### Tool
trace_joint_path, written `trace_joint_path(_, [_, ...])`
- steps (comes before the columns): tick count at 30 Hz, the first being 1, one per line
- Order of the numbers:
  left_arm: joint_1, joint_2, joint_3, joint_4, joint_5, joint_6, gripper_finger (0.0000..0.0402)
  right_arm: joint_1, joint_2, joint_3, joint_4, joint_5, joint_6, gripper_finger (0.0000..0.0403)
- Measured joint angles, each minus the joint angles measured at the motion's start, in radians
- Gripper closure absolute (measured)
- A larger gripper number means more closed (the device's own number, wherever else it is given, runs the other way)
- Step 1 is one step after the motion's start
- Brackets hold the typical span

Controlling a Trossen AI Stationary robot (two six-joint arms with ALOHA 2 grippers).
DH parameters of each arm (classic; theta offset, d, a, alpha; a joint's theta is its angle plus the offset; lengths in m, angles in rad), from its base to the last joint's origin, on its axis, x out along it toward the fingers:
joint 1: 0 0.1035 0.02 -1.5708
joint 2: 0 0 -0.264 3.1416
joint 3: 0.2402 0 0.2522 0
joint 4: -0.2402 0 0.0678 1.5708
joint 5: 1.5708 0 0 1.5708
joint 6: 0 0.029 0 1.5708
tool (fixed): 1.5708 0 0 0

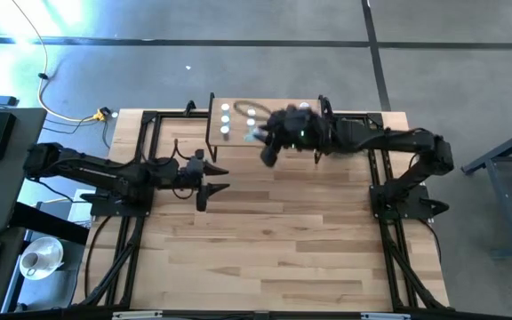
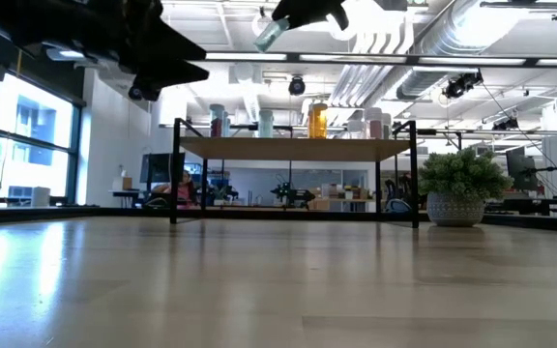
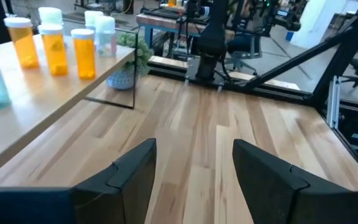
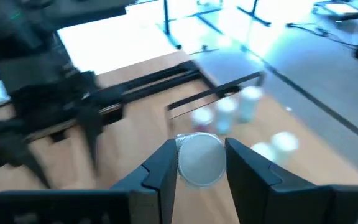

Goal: Pick and place medicine bottles onto shelf by color
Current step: Put the light blue pill bottle on the shelf aligned with the other light blue pill bottles

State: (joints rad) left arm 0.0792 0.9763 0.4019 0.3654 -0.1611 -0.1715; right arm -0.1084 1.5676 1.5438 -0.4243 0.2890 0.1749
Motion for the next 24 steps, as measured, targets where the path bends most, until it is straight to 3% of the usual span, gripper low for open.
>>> trace_joint_path(7, [-0.001, -0.058, 0.000, -0.092, -0.004, -0.008, 0.0201, -0.104, 0.104, 0.219, -0.221, 0.001, 0.008, 0.0297])
trace_joint_path(14, [-0.001, -0.057, 0.000, -0.118, -0.009, -0.009, 0.0202, -0.115, 0.278, 0.467, -0.471, 0.000, -0.029, 0.0297])
trace_joint_path(24, [-0.001, -0.057, 0.000, -0.117, -0.008, -0.026, 0.0202, -0.086, 0.403, 0.527, -0.574, -0.010, -0.230, 0.0297])
